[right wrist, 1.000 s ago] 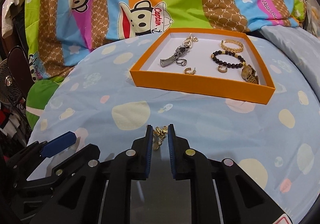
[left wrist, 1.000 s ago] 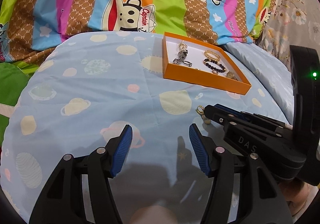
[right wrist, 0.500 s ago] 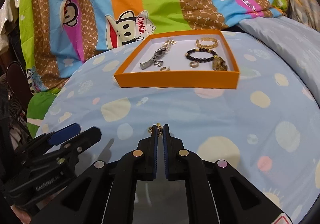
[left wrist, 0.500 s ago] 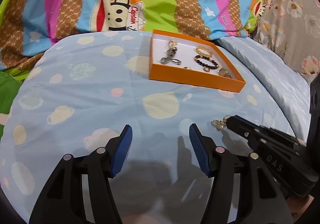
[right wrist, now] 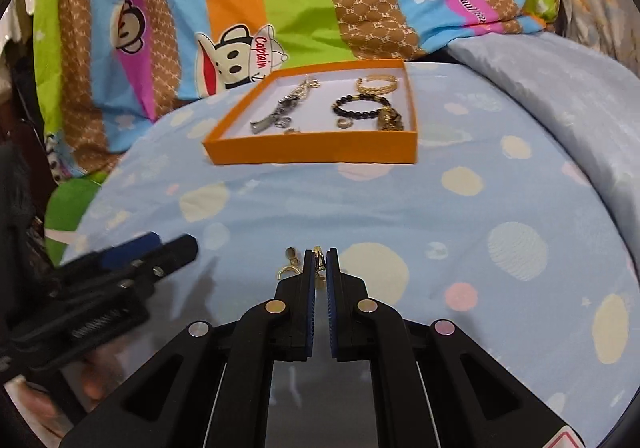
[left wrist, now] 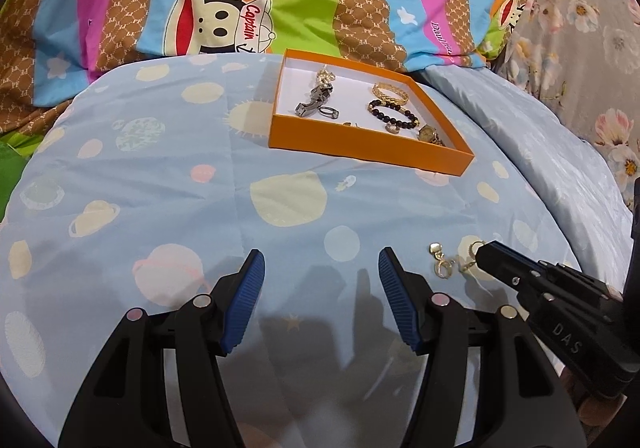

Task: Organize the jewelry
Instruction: 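Grasp the gold drop earring with the left tool while the right lifts the charm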

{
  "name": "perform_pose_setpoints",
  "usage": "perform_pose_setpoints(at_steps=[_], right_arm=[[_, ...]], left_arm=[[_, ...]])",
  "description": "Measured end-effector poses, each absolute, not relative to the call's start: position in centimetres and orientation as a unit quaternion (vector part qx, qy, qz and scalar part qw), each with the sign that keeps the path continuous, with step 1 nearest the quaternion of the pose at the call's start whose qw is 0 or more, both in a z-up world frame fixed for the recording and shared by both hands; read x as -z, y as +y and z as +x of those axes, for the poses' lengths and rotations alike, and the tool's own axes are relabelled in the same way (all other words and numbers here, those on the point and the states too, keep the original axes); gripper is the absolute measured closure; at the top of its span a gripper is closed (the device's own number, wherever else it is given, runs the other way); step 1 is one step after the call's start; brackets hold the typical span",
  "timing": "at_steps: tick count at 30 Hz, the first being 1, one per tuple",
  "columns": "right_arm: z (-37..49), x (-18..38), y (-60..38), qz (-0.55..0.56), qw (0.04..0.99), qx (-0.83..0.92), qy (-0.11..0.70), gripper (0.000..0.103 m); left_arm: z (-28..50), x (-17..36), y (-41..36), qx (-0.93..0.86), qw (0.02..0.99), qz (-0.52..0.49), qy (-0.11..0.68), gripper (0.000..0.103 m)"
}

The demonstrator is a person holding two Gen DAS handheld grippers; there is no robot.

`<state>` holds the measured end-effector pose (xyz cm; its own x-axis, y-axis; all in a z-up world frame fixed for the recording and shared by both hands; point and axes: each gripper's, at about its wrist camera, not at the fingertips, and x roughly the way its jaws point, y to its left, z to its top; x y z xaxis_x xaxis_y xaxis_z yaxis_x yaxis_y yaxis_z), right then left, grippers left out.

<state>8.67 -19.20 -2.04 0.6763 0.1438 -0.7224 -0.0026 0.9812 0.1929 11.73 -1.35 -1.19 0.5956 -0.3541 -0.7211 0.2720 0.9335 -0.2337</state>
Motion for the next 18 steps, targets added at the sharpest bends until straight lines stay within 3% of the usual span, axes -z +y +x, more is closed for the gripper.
perform_pose_setpoints(at_steps=[18], right_arm=[[5.7,0.7,-22.6,0.11,0.917,-0.002,0.383,0.098]], left_arm=[[10.8,1.6,-9.3,0.254,0.862,-0.006,0.439,0.046]])
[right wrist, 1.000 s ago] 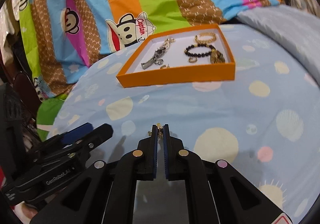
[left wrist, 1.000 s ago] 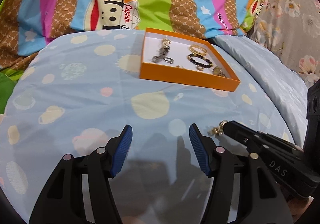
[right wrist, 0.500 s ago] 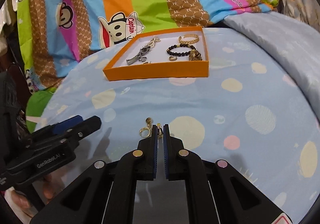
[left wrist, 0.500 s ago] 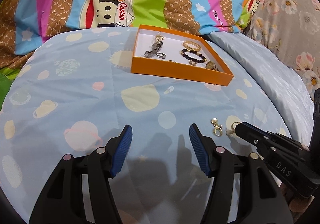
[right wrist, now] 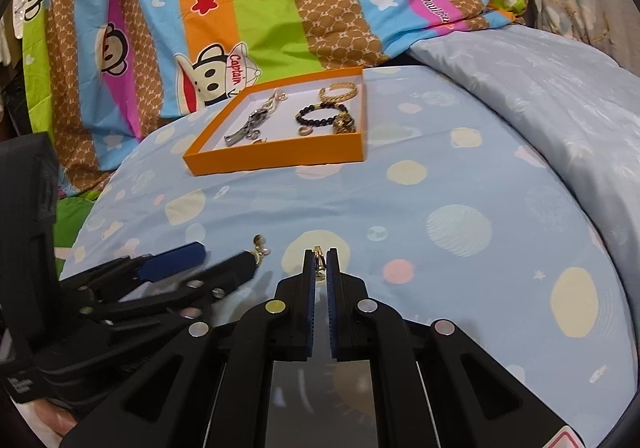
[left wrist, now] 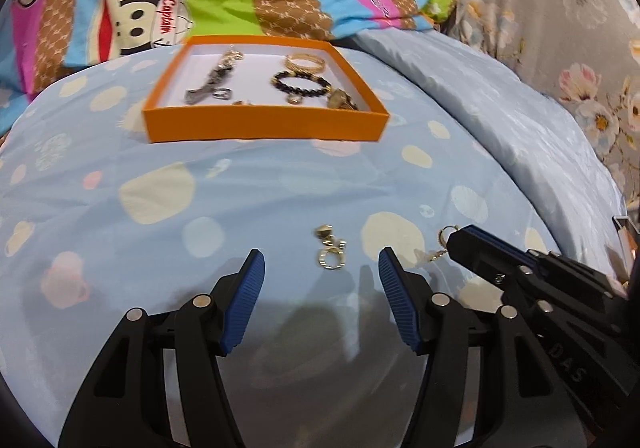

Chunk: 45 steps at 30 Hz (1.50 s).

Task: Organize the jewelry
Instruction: 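Grasp the gold drop earring with the left tool while the right lifts the charm, then carry the charm and drop earrings into the orange box while both tools open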

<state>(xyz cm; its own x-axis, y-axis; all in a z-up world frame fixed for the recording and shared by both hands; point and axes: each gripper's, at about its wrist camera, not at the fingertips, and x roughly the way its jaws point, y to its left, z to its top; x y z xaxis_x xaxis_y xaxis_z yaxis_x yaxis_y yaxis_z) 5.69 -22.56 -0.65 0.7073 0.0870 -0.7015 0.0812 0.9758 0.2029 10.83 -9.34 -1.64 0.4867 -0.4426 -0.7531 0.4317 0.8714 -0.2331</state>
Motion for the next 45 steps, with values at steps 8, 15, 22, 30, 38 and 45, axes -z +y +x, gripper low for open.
perform_pose_setpoints(at_steps=[8,15,22,30,38,45], right_arm=[[5.4,0.9,-23.4,0.12,0.916,-0.001,0.383,0.098],[5.6,0.8,-23.3,0.122,0.916,-0.009,0.382,0.098],[6.2,-0.4,-22.9,0.12,0.921,-0.02,0.37,0.098],[10.1,-3.9,-22.0,0.109,0.933,-0.05,0.338,0.098],[17.7,-6.2,-20.8,0.103,0.938,-0.074,0.323,0.098],[25.2,-4.8,-20.5,0.12,0.927,-0.085,0.344,0.098]], left_arm=[[11.0,1.9,-10.7,0.237,0.869,0.016,0.434,0.071],[11.1,1.9,-10.6,0.238,0.868,0.015,0.435,0.09],[11.4,0.4,-8.9,0.238,0.872,-0.001,0.428,0.09],[14.8,-3.7,-5.4,0.213,0.894,-0.015,0.393,0.09],[20.4,-6.1,-4.9,0.19,0.913,-0.005,0.361,0.09],[25.7,-5.1,-6.1,0.197,0.909,-0.016,0.367,0.09]])
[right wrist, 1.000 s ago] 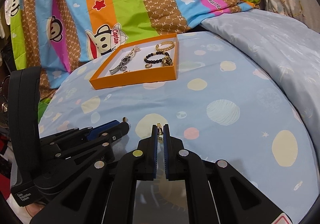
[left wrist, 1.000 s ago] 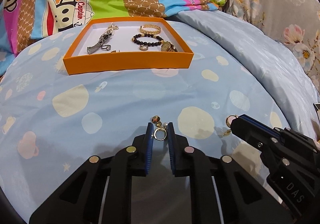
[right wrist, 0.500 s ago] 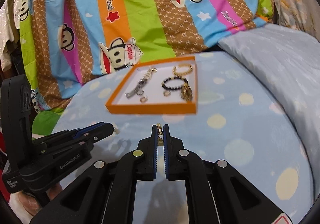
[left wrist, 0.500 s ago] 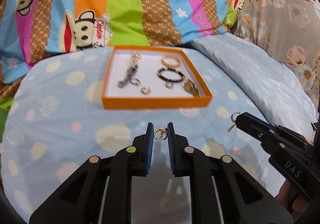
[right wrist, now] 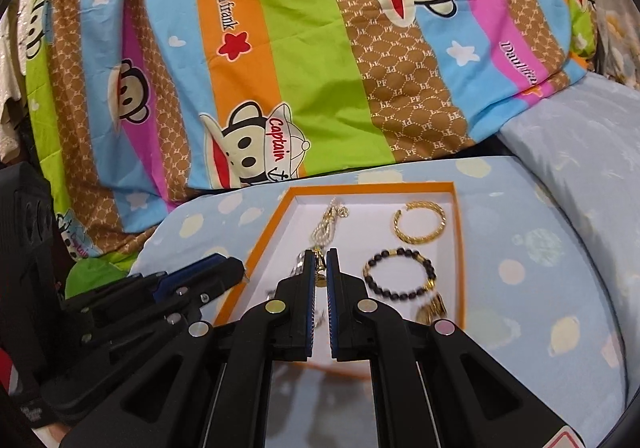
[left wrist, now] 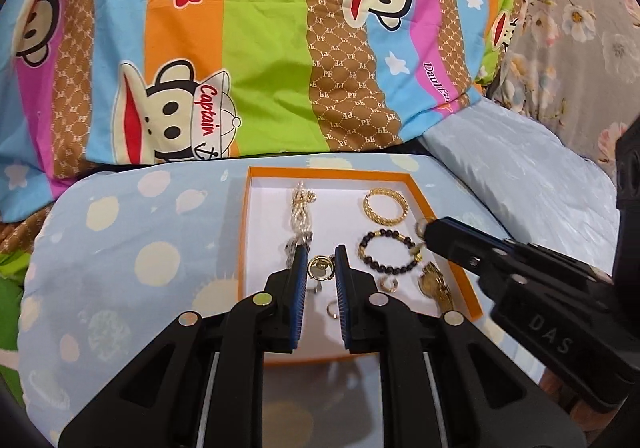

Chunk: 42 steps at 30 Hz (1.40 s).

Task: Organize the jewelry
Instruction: 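Carry the charm and drop earrings into the orange box while both tools open, then lift both open tools up and away from the orange box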

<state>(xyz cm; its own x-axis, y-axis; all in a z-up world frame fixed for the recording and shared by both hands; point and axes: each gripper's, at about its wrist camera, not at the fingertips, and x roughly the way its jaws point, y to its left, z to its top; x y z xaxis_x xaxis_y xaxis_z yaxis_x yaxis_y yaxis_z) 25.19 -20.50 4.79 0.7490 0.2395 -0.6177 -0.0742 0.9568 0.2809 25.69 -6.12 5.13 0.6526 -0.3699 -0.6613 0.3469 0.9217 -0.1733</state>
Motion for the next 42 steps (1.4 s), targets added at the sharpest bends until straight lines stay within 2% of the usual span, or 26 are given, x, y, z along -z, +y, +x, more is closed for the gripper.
perform_pose_setpoints(at_steps=[7,15,16,17,18,20,24,29,33,42], right_arm=[[30.3,-2.6,-20.4,0.119,0.922,-0.073,0.36,0.098],[32.4,-0.9,-20.4,0.112,0.921,-0.069,0.367,0.097],[32.4,-0.9,-20.4,0.111,0.923,-0.065,0.361,0.096],[32.3,-1.0,-20.4,0.111,0.925,-0.063,0.358,0.093],[32.2,-1.1,-20.6,0.112,0.926,-0.062,0.356,0.09],[31.7,-1.5,-20.9,0.116,0.929,-0.056,0.348,0.083],[29.0,-3.2,-21.6,0.121,0.938,-0.046,0.321,0.073],[23.5,-5.4,-21.8,0.108,0.951,-0.031,0.288,0.07],[20.8,-5.5,-21.9,0.111,0.95,-0.03,0.291,0.068],[21.9,-0.2,-21.2,0.109,0.924,-0.027,0.365,0.068]], left_arm=[[29.6,-2.8,-7.6,0.192,0.906,-0.009,0.377,0.09],[31.7,-1.0,-7.5,0.176,0.906,-0.009,0.386,0.089],[31.8,-0.9,-7.5,0.171,0.906,-0.007,0.386,0.088],[31.8,-0.9,-7.5,0.169,0.907,-0.006,0.386,0.082],[31.8,-0.9,-7.5,0.163,0.909,-0.003,0.385,0.071],[31.5,-1.2,-7.3,0.154,0.914,0.0,0.376,0.058],[30.1,-2.8,-6.8,0.151,0.922,0.0,0.357,0.057],[26.5,-5.2,-5.9,0.155,0.932,-0.005,0.328,0.051],[23.9,-6.1,-5.6,0.159,0.933,-0.003,0.322,0.051],[24.8,-1.0,-6.2,0.121,0.914,0.011,0.387,0.05]])
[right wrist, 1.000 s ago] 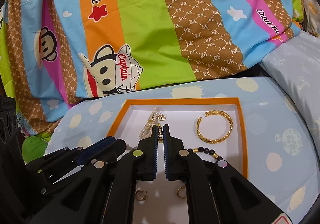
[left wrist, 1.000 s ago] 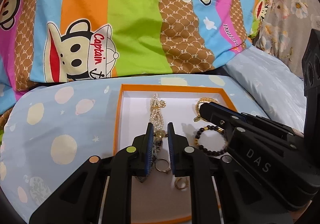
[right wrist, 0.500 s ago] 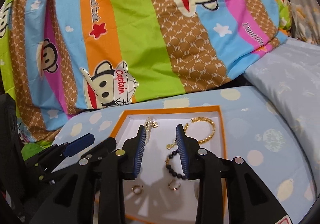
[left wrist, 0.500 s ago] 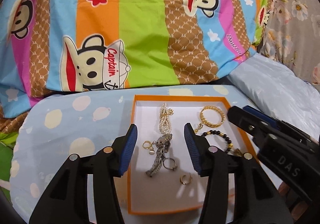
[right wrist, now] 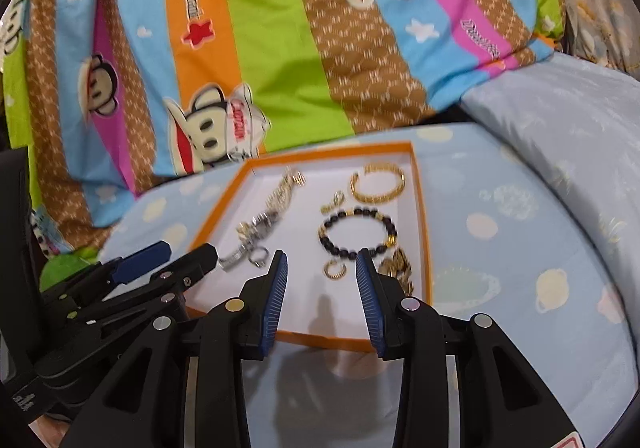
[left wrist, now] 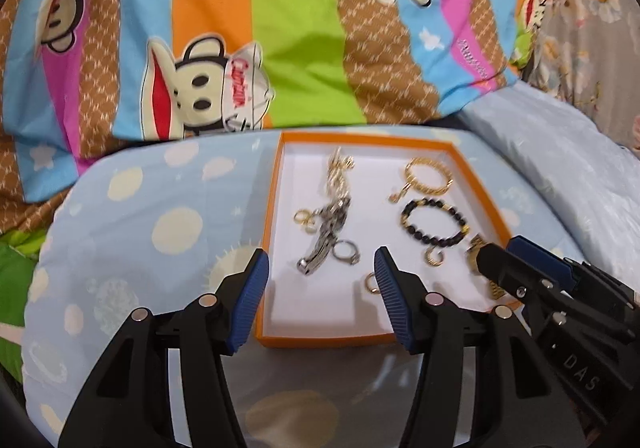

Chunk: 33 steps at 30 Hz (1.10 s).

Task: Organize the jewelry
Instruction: 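Lift both open tools up and away from the orange box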

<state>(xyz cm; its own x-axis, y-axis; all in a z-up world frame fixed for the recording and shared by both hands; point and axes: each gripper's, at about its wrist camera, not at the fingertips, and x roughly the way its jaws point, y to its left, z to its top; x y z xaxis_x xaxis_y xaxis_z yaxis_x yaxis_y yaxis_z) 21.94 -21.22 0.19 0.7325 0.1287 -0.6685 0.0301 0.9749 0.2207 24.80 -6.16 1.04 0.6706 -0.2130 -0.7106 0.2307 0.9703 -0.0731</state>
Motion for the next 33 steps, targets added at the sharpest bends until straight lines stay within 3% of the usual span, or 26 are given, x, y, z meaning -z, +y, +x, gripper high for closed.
perform_pose_setpoints(at_steps=[9,25,33], right_arm=[[21.3,1.9,-20.3,0.085,0.915,-0.022,0.394,0.069],[7.7,1.9,-17.8,0.065,0.921,-0.047,0.381,0.069],[5.3,1.7,-18.0,0.071,0.926,-0.041,0.369,0.068]], left_arm=[[23.4,1.1,-5.0,0.116,0.906,0.007,0.408,0.05],[10.5,1.0,-2.2,0.141,0.901,-0.005,0.409,0.049],[8.1,0.7,-2.4,0.128,0.908,0.0,0.399,0.049]])
